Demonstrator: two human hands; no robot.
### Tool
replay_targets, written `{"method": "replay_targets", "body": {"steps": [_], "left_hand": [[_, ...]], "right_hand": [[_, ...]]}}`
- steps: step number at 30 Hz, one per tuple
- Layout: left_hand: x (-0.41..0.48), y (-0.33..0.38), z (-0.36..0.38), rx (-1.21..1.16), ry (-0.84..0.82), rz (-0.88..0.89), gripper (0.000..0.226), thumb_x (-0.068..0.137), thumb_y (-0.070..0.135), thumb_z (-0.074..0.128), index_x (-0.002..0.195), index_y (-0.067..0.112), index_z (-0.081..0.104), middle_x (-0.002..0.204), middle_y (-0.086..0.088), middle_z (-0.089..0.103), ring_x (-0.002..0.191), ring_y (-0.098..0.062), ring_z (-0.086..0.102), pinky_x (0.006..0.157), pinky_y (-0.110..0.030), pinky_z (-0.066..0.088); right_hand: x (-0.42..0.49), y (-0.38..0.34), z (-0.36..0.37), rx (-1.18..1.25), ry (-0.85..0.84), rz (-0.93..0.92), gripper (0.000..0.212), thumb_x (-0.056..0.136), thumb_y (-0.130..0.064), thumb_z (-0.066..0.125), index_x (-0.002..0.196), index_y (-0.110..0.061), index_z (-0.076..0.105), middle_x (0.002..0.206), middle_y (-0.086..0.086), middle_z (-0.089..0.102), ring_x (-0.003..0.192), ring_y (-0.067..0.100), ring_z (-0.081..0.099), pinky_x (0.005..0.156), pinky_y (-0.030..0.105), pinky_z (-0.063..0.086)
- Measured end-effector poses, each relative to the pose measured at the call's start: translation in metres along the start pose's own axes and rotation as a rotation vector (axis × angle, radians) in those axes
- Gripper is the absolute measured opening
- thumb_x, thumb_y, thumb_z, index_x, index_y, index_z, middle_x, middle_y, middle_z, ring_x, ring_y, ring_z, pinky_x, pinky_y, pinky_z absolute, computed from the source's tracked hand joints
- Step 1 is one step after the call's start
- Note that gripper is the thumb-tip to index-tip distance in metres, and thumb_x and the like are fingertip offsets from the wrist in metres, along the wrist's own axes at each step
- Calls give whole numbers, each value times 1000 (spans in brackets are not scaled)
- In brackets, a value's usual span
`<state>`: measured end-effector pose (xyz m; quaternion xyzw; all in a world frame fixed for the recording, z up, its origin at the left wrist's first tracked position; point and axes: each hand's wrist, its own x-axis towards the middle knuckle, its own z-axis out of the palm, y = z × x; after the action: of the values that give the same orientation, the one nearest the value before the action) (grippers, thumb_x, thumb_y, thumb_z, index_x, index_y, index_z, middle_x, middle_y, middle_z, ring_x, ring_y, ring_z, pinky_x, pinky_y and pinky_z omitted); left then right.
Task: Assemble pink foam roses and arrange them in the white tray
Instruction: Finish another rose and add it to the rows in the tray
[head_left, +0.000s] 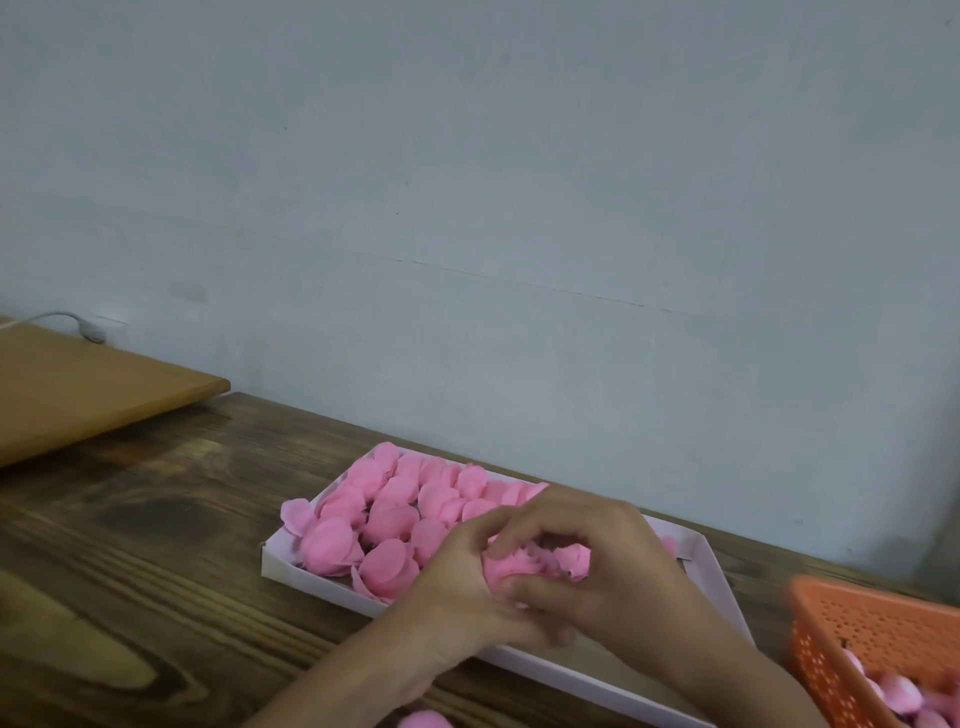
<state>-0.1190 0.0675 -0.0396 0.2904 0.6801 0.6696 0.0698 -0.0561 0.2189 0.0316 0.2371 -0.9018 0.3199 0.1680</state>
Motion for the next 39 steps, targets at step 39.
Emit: {"method": "replay_targets", "body": {"steps": [39], "left_hand": [[-21,39,-16,-597,-63,-27,57,54,44,101,90,14,68,116,-21,72,117,-43,54,86,-50,38]], "right_hand": [[12,-45,54,1286,174,765,16,95,-17,59,98,-8,73,74,17,58,56,23,54,54,31,47]]}}
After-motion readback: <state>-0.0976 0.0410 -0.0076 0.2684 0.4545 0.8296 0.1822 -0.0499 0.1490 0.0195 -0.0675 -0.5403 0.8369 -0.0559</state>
